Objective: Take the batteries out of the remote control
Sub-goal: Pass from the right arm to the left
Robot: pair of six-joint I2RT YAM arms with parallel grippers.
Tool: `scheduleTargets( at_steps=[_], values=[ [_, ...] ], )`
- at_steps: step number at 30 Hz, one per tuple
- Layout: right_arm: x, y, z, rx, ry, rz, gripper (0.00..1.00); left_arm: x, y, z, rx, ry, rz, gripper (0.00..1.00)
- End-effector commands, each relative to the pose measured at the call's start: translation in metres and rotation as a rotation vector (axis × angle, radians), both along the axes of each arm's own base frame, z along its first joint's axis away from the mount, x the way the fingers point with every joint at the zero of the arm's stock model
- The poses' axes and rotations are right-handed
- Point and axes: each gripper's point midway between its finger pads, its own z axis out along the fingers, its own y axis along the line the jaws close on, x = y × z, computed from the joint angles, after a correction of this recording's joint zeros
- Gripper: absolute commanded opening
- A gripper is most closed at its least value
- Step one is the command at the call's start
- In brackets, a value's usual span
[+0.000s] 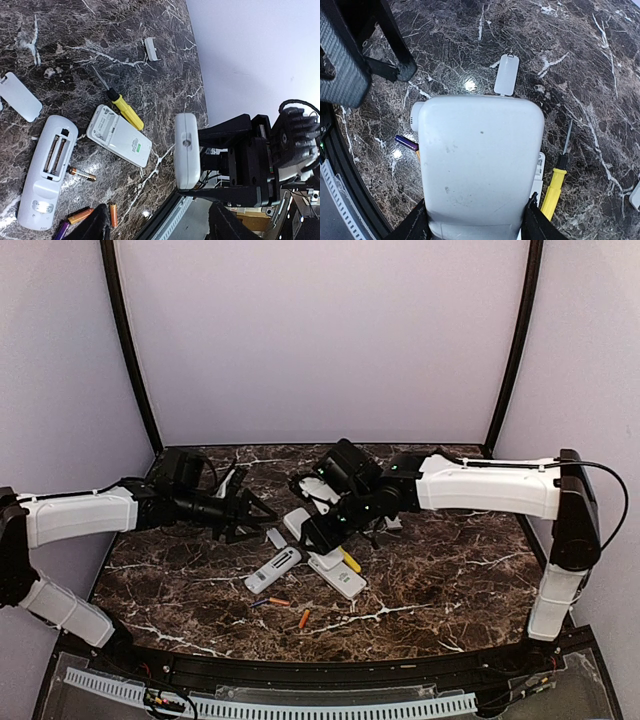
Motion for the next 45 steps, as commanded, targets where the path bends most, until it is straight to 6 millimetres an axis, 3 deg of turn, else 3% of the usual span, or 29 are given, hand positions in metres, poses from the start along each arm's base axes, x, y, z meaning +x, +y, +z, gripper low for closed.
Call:
scheduleTargets(
  at_steps=[1,8,15,32,35,40,45],
  values=[
    [-0.01,0.018,0.002,-0.01,-0.03,0.084,0.29,-0.009,-0.015,0.003,-0.067,0.04,-0.054,0.66],
    [-0.013,0.029,0.007,-0.013,-0.059,0.119,0.29,-0.011,-0.026,0.001,-0.098,0.074,-0.086,0.6],
    [-0.013,0.036,0.004,-0.01,-0.066,0.138,0.28,-0.01,-0.032,-0.003,-0.109,0.114,-0.097,0.43],
    [-0.011,0.036,-0.002,-0.03,-0.079,0.137,0.28,-0.009,-0.037,-0.003,-0.131,0.144,-0.108,0.12],
    [-0.008,0.033,0.002,-0.024,-0.089,0.117,0.36,-0.008,-0.038,-0.002,-0.134,0.139,-0.111,0.04],
    [0.001,0.021,0.013,-0.015,-0.134,0.025,0.76,-0.004,-0.035,0.013,-0.146,0.072,-0.094,0.0],
    [0.008,0.005,0.039,0.088,-0.143,-0.099,0.91,0.006,-0.026,0.033,-0.154,-0.015,-0.037,0.0]
  ],
)
